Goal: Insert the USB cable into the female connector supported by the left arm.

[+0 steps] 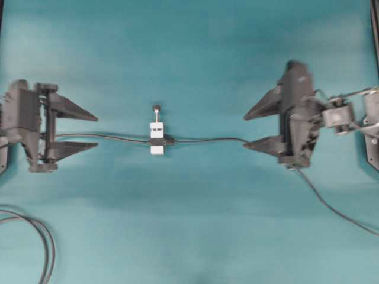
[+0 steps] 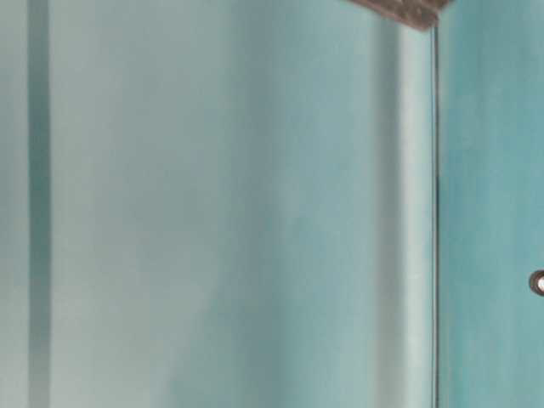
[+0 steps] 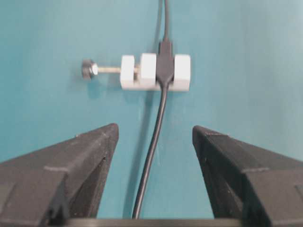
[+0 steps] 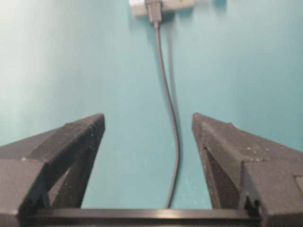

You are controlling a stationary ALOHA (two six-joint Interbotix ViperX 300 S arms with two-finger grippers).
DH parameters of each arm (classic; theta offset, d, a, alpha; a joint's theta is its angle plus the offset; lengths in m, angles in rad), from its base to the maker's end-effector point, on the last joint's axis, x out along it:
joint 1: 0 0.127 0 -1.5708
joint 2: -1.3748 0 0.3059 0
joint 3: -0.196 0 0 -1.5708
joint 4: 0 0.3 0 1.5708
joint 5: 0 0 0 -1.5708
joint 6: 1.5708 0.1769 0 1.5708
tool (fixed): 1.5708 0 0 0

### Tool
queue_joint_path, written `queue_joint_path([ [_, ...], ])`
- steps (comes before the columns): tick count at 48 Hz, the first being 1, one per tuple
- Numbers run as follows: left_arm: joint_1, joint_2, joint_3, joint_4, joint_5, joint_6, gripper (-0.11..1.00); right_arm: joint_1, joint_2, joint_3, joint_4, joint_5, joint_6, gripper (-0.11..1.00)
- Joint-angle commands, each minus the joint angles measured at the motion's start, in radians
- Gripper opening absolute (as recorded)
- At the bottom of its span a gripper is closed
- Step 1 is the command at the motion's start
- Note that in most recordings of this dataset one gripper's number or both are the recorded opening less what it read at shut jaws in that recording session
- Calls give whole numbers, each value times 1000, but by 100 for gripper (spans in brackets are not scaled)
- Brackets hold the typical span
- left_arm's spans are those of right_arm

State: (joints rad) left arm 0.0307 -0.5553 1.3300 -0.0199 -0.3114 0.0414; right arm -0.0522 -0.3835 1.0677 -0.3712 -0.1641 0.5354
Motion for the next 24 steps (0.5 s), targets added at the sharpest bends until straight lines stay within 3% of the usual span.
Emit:
queue_joint_path([
  [1,0,-91,20,-2,-8,-2,77,-31,-58,46,-2,-89,-3,76],
  [10,0,-287,74,0,48,-9,76,-61,-141,140,-2,-104,-18,76],
  [17,0,-383,71,-2,144,-9,77,-61,-207,184,-2,-114,-89,76],
  [24,2,-414,57,-2,155,-11,77,-64,-281,184,-2,-123,-178,76],
])
